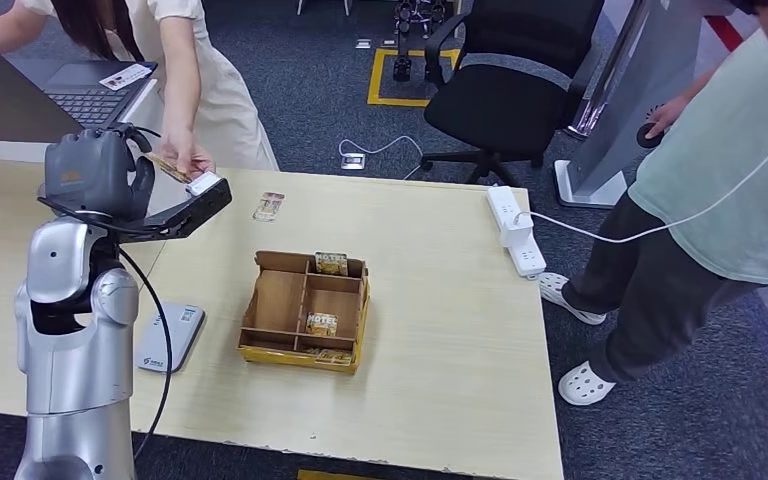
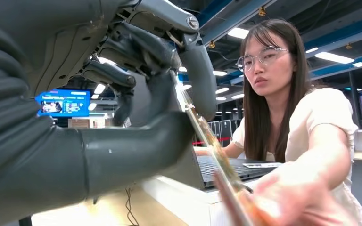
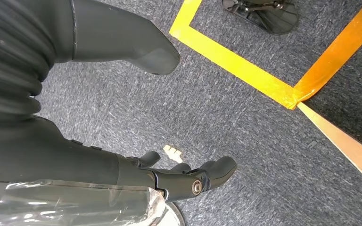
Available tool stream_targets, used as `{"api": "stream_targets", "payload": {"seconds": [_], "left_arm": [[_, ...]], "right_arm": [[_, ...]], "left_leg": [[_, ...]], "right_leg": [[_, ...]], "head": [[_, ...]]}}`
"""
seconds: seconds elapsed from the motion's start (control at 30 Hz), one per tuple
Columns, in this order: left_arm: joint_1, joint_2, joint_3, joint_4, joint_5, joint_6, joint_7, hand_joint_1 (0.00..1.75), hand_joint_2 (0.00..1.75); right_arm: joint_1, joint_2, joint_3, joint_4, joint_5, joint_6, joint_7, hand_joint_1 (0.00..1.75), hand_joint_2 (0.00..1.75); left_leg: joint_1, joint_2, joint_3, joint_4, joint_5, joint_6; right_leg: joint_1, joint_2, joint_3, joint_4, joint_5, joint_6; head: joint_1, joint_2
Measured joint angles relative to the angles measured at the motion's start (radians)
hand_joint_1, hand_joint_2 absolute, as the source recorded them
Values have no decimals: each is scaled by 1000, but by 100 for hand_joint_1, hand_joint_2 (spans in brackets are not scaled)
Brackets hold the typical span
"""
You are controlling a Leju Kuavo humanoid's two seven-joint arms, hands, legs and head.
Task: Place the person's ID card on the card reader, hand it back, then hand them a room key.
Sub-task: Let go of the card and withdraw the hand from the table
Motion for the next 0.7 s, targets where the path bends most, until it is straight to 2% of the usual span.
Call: {"api": "stream_targets", "payload": {"seconds": [0.7], "left_arm": [[14,13,32,4,-9,0,3,0,175]], "right_arm": [[0,0,-2,4,10,-3,-2,0,175]], "left_leg": [[0,0,0,0,0,0]], "right_leg": [[0,0,0,0,0,0]], "head": [[0,0]]}}
